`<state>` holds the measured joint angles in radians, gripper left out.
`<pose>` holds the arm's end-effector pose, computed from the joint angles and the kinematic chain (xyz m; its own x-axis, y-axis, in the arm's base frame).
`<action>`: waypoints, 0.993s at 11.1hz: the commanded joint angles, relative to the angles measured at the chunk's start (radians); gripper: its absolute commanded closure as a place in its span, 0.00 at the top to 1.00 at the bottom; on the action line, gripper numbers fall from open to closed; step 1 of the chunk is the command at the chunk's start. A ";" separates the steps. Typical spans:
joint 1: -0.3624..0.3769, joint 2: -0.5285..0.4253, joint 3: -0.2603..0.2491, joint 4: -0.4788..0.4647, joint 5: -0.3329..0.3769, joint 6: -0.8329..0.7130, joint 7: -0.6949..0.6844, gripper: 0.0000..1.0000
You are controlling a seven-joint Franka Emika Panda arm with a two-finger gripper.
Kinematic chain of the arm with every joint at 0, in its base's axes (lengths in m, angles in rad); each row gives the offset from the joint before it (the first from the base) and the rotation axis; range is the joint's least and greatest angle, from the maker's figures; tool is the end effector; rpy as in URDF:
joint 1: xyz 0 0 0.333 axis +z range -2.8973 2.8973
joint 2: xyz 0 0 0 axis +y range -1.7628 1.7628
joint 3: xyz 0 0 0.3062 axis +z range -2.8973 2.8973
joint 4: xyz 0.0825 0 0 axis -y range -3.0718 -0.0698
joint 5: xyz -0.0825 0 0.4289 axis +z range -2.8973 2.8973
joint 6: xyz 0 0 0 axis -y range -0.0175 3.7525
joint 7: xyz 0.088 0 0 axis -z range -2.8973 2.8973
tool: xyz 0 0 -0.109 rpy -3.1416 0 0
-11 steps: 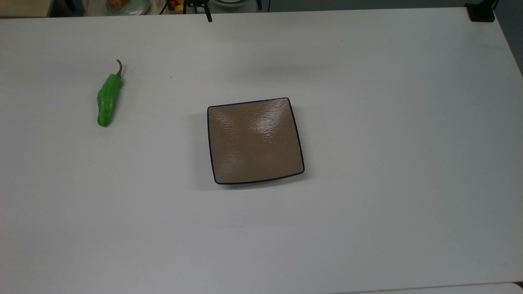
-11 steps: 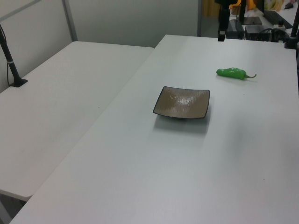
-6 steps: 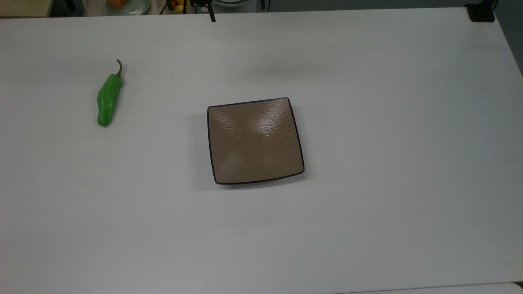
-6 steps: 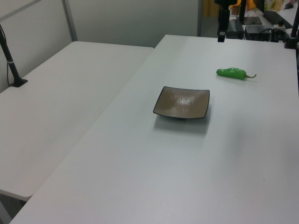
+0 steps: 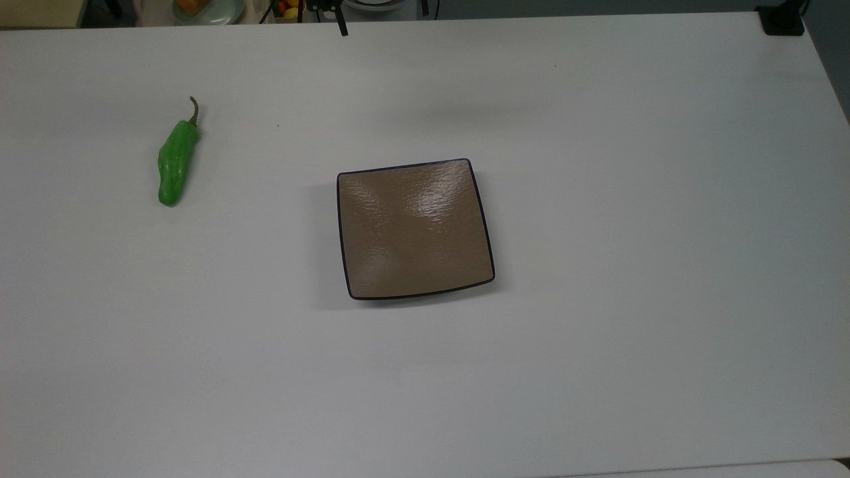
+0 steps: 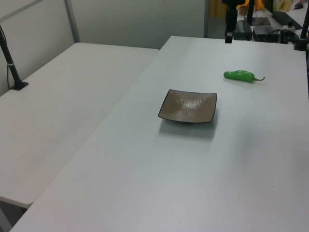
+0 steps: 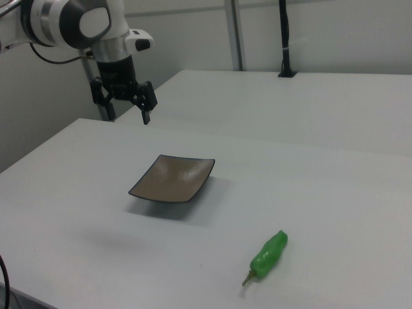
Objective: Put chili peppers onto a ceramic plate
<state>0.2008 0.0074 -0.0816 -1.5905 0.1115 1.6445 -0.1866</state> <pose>0.6030 0.0838 0.6053 0.9542 0.2919 0.0659 0.2974 -0.9495 -0.1001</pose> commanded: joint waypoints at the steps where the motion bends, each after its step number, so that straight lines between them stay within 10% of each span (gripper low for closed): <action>1: -0.027 -0.017 -0.015 -0.014 -0.004 0.029 -0.002 1.00; 7: -0.253 -0.004 -0.021 -0.020 -0.047 0.040 -0.068 1.00; 11: -0.268 0.025 -0.153 -0.058 -0.046 0.058 -0.163 1.00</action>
<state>-0.0773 0.0302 -0.1754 -1.6019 0.0717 1.6568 -0.2729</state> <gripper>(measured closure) 0.000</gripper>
